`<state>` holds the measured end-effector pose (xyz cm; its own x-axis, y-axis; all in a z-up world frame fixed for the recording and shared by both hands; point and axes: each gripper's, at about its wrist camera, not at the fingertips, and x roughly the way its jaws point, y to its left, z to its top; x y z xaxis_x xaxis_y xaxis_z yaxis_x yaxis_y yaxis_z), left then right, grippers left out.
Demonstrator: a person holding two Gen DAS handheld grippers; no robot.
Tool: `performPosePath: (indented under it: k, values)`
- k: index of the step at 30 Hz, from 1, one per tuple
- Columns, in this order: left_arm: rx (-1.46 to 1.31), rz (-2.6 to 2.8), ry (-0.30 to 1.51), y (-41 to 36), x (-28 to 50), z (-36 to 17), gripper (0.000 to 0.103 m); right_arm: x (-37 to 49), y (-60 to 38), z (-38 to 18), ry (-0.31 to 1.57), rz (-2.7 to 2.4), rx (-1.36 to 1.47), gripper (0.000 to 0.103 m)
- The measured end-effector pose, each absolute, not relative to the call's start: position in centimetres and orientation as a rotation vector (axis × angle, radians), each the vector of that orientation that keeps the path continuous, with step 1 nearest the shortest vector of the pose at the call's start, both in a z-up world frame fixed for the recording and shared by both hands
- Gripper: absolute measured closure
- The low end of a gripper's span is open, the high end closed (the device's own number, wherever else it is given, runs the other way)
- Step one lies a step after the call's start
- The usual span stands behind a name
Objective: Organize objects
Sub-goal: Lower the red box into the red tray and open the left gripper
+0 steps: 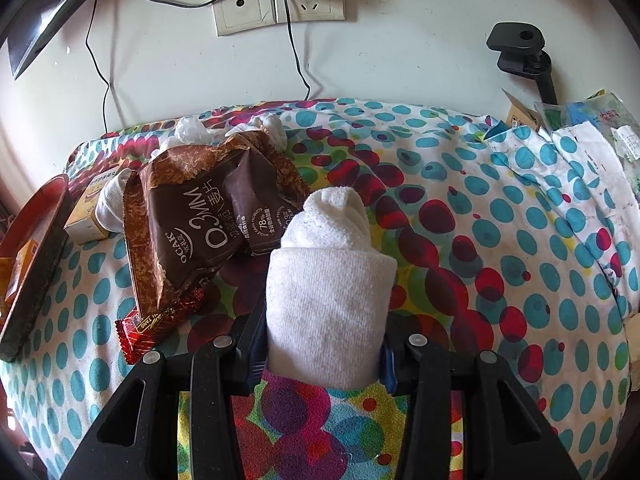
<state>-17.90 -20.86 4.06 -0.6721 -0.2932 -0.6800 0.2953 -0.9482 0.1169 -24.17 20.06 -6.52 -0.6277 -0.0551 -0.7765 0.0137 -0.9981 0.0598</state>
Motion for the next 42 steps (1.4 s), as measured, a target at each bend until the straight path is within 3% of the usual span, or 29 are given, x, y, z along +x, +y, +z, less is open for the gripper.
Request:
performPosePath:
  k: [25, 42]
  values:
    - [1.186, -2.380, 0.122, -24.7, -27.6, -2.0, 0.040, -24.3, 19.5, -6.4, -0.038, -2.805, 1.348, 0.060]
    - [1.244, -2.322, 0.170, -26.8, -29.4, -4.9, 0.039, -24.5, 19.1, -6.4, 0.008, -2.812, 1.360, 0.059]
